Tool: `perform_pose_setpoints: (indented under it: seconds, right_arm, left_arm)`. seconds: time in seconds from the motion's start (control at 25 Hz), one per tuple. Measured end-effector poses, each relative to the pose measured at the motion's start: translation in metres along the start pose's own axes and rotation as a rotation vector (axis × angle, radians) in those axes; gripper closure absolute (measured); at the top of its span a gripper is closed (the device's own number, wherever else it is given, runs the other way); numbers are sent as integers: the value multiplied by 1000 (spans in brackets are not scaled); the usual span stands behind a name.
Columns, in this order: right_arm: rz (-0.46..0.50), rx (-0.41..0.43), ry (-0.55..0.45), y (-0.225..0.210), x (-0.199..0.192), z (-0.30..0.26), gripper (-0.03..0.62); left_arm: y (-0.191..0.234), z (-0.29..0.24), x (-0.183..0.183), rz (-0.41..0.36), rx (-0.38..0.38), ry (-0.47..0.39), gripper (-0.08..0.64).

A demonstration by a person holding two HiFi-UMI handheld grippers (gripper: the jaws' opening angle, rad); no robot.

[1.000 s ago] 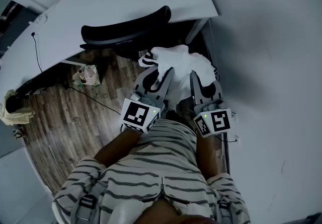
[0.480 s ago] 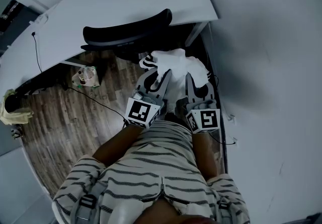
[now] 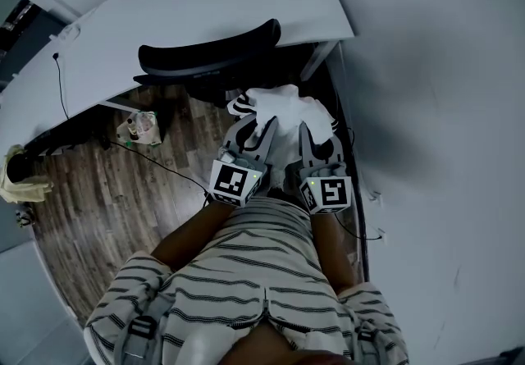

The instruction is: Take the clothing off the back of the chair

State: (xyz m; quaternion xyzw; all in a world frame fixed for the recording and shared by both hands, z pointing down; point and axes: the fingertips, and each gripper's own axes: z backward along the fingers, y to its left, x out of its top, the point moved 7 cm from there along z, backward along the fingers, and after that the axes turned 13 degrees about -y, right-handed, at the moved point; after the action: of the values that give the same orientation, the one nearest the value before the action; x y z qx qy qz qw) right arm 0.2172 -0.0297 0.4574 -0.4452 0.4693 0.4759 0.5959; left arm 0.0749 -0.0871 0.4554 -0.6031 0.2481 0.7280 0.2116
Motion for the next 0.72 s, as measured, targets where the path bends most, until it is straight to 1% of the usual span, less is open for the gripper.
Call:
perform_pose_setpoints:
  seconds: [0.24, 0.72]
  right_arm:
    - [-1, 5, 19, 0, -9, 0, 538]
    - [-11, 19, 31, 2, -12, -4, 538]
  left_arm:
    - [1, 3, -11, -11, 18, 18, 477]
    - [5, 8, -9, -25, 39, 20, 477]
